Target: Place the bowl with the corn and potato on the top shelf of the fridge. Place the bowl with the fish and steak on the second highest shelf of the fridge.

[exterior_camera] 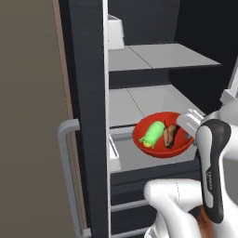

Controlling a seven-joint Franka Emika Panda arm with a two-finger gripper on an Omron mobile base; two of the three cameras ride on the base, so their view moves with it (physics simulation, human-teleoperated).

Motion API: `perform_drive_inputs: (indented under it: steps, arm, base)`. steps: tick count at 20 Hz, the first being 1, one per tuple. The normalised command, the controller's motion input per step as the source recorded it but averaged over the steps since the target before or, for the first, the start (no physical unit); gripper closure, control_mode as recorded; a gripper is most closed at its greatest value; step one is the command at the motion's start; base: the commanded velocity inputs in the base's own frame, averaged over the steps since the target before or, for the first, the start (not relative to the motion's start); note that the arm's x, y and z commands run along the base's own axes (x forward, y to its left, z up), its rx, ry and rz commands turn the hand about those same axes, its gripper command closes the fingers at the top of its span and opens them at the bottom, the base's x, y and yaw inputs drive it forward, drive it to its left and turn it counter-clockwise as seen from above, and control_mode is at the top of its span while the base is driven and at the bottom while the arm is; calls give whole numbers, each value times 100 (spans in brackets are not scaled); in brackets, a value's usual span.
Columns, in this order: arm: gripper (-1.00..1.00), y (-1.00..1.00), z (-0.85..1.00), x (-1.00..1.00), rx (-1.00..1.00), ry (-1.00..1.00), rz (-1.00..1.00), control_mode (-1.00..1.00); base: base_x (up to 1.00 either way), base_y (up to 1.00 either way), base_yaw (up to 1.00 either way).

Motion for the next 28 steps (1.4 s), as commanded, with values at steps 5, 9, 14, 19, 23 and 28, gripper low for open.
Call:
perform_drive_inputs:
  steps: [5,9,14,19,23,28]
  arm:
    - [100,0,0,0,0,0,0,100]
    - [100,0,0,0,0,0,0,100]
    - [100,9,13,3,0,-4,-1,-100]
    - [100,3,65,-3,1,-16,-3,-100]
    - [100,2,95,-2,2,-10,-10,-100]
    - [100,0,100,2,7,-1,-13,-100]
  base:
    - [55,27,-5]
    - [41,40,-5]
    - [19,27,-3]
    - [0,0,0]
    - [0,0,0]
    - [0,0,0]
